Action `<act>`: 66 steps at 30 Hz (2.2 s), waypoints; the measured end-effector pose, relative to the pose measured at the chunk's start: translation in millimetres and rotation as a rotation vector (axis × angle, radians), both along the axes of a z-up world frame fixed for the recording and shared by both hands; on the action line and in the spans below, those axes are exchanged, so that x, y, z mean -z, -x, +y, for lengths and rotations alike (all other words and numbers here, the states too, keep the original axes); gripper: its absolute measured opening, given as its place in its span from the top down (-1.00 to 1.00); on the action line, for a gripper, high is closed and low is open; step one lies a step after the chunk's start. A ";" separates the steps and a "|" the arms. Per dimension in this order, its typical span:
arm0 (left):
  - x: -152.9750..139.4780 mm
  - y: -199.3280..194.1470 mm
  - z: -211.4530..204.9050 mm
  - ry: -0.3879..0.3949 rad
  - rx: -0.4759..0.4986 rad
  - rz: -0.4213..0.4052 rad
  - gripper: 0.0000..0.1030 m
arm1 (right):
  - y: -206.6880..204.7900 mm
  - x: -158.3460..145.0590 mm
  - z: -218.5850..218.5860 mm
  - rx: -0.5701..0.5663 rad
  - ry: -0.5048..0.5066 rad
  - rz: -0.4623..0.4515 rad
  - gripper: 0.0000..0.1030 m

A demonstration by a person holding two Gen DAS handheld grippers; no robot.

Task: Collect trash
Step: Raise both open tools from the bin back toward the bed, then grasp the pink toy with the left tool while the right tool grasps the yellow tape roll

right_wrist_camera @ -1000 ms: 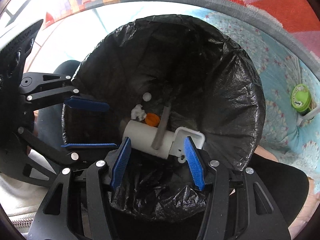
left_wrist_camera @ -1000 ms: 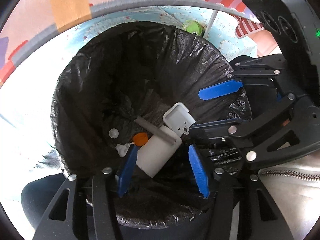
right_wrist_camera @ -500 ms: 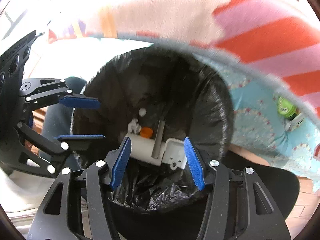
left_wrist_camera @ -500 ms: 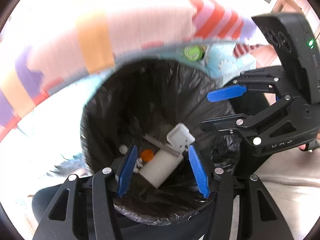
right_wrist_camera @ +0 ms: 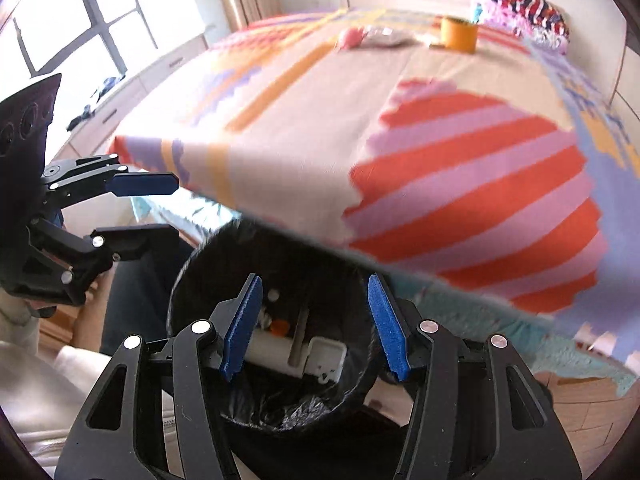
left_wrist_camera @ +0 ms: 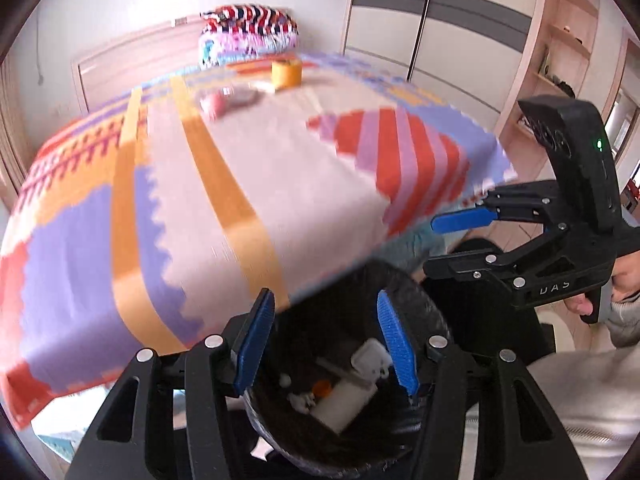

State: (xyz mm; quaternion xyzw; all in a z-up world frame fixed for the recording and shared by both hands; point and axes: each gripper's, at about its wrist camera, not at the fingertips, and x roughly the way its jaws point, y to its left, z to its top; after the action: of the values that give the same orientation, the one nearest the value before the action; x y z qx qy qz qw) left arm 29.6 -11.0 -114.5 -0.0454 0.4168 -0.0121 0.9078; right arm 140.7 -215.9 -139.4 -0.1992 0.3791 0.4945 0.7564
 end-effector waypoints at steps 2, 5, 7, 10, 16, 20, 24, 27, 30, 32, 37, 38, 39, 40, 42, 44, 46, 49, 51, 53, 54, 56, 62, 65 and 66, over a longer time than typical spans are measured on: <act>-10.9 -5.0 3.8 -0.013 -0.008 -0.027 0.00 | -5.1 -8.7 0.0 0.004 -0.013 -0.017 -0.06; -24.1 -12.8 11.6 -0.030 -0.027 -0.053 0.00 | -14.3 -21.9 0.5 0.014 -0.035 -0.043 -0.06; -30.5 -17.9 18.7 -0.027 -0.041 -0.072 0.00 | -18.2 -27.0 0.3 0.020 -0.051 -0.057 -0.06; -36.4 -26.4 29.1 -0.038 -0.054 -0.089 0.00 | -28.2 -33.5 3.4 0.033 -0.070 -0.076 -0.06; -49.9 -48.8 47.9 -0.033 -0.077 -0.115 0.00 | -55.8 -49.2 15.5 0.066 -0.100 -0.110 -0.06; -54.2 -66.7 58.8 -0.035 -0.088 -0.125 0.00 | -72.7 -58.6 24.9 0.087 -0.114 -0.128 -0.06; -56.1 -85.4 70.2 -0.032 -0.094 -0.129 0.00 | -87.0 -66.7 36.9 0.102 -0.115 -0.149 -0.06; -57.0 -99.5 82.3 -0.021 -0.105 -0.131 0.00 | -98.3 -71.6 47.7 0.107 -0.120 -0.159 -0.06; -55.5 -114.7 90.8 -0.029 -0.115 -0.123 0.00 | -115.5 -75.1 60.6 0.120 -0.132 -0.155 -0.06; -52.2 -126.1 97.0 -0.029 -0.122 -0.114 0.00 | -126.8 -76.0 66.7 0.134 -0.140 -0.145 -0.07; -38.9 -152.9 115.3 -0.011 -0.149 -0.086 0.00 | -160.5 -73.1 87.5 0.178 -0.134 -0.146 -0.24; -36.1 -158.2 119.2 -0.004 -0.153 -0.081 0.00 | -166.8 -72.3 91.9 0.182 -0.132 -0.143 -0.24; -33.3 -162.0 122.9 0.003 -0.159 -0.075 0.00 | -172.5 -71.4 95.5 0.190 -0.124 -0.144 -0.24; -30.7 -166.0 126.3 0.008 -0.164 -0.070 0.00 | -178.8 -71.0 99.2 0.193 -0.124 -0.145 -0.24; -25.7 -174.4 131.9 0.020 -0.170 -0.061 0.00 | -189.6 -69.4 105.6 0.201 -0.116 -0.147 -0.24; -21.8 -181.9 135.3 0.028 -0.169 -0.055 0.00 | -201.0 -68.2 111.7 0.202 -0.115 -0.137 -0.24; -18.1 -190.1 138.2 0.026 -0.173 -0.045 0.00 | -210.2 -67.6 118.4 0.215 -0.102 -0.145 -0.24; -13.0 -200.5 141.6 0.014 -0.170 -0.029 0.00 | -220.7 -68.4 127.5 0.230 -0.098 -0.150 -0.24; -11.1 -204.8 143.3 0.012 -0.167 -0.023 0.00 | -227.4 -68.0 134.1 0.231 -0.093 -0.144 -0.24; -9.4 -209.4 144.3 0.016 -0.161 -0.020 0.00 | -233.7 -66.6 140.2 0.236 -0.089 -0.140 -0.24; -8.9 -211.0 144.7 0.018 -0.161 -0.019 0.00 | -235.7 -65.6 142.9 0.236 -0.086 -0.141 -0.24; -8.0 -215.0 145.0 0.022 -0.161 -0.016 0.00 | -237.6 -64.0 147.4 0.237 -0.080 -0.146 -0.24; -6.5 -226.8 139.9 0.004 -0.144 -0.005 0.00 | -245.2 -62.3 152.9 0.249 -0.089 -0.147 -0.13; -5.2 -230.5 138.3 0.011 -0.147 0.003 0.27 | -249.9 -60.4 153.0 0.265 -0.101 -0.129 0.06; -5.2 -231.1 137.6 0.010 -0.147 0.007 0.31 | -249.7 -60.4 152.9 0.268 -0.099 -0.132 0.06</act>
State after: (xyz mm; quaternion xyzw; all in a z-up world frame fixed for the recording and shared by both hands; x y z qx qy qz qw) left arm 260.7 126.5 -109.3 -0.0805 0.4153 0.0528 0.9046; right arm 390.4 -63.1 -79.0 -0.1413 0.3269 0.3932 0.8477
